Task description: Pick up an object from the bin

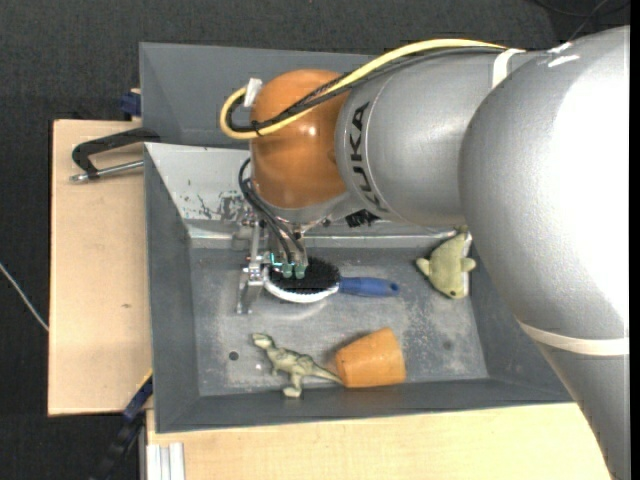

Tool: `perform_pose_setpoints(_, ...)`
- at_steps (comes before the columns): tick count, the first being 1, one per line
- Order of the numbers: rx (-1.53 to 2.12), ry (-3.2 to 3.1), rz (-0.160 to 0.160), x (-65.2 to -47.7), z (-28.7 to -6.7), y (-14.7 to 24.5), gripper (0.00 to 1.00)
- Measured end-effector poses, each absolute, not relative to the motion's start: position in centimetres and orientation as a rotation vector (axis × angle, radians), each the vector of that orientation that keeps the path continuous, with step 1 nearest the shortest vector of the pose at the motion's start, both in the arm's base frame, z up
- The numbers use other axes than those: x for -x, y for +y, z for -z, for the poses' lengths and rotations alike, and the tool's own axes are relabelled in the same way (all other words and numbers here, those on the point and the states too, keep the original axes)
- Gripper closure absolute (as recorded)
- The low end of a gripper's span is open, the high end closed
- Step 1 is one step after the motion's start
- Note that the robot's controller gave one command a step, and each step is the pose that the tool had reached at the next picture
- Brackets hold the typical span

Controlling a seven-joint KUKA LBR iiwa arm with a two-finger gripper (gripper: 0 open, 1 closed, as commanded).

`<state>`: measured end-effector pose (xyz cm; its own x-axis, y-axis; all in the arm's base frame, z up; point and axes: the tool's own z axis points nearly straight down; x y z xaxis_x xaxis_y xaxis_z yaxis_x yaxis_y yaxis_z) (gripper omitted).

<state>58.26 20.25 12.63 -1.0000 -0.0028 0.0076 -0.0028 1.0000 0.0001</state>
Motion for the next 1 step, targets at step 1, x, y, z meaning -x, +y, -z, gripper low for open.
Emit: perform_pose_setpoints(1, -0.406, -3.119, 0.004, -59.42, -7.22, 14.15, 0.0)
